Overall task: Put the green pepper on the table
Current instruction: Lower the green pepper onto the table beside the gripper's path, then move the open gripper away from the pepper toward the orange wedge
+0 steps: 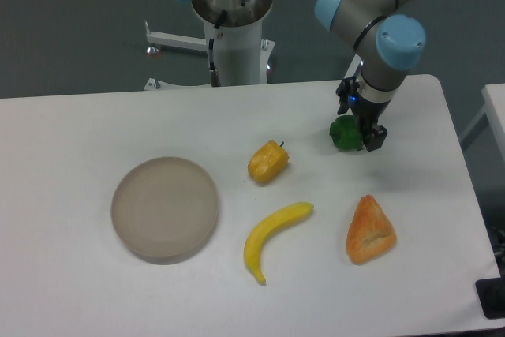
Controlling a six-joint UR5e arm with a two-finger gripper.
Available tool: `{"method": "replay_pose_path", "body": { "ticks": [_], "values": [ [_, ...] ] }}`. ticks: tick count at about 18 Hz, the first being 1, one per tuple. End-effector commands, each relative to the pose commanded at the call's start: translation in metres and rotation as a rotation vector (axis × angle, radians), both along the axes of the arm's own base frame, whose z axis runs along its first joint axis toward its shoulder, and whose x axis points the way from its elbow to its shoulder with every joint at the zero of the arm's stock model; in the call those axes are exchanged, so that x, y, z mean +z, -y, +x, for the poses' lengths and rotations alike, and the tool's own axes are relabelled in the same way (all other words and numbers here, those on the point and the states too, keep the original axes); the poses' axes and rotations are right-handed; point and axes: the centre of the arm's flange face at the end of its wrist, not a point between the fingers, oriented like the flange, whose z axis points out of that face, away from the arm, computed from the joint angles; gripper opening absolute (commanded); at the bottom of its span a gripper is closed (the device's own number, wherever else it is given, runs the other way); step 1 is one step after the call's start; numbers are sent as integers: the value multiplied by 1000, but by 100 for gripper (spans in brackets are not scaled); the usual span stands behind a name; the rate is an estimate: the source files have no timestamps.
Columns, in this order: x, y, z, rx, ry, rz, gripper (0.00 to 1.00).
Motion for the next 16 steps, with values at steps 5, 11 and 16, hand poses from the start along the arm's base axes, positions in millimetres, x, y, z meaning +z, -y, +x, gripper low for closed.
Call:
{"method": "replay_pose_path", "body": {
  "ticks": [5, 11, 16],
  "values": [
    [20, -68, -4, 107, -42, 21, 100],
    [6, -103, 12, 77, -77, -8, 100],
    [7, -104, 14, 74, -66, 5, 100]
  ]
}}
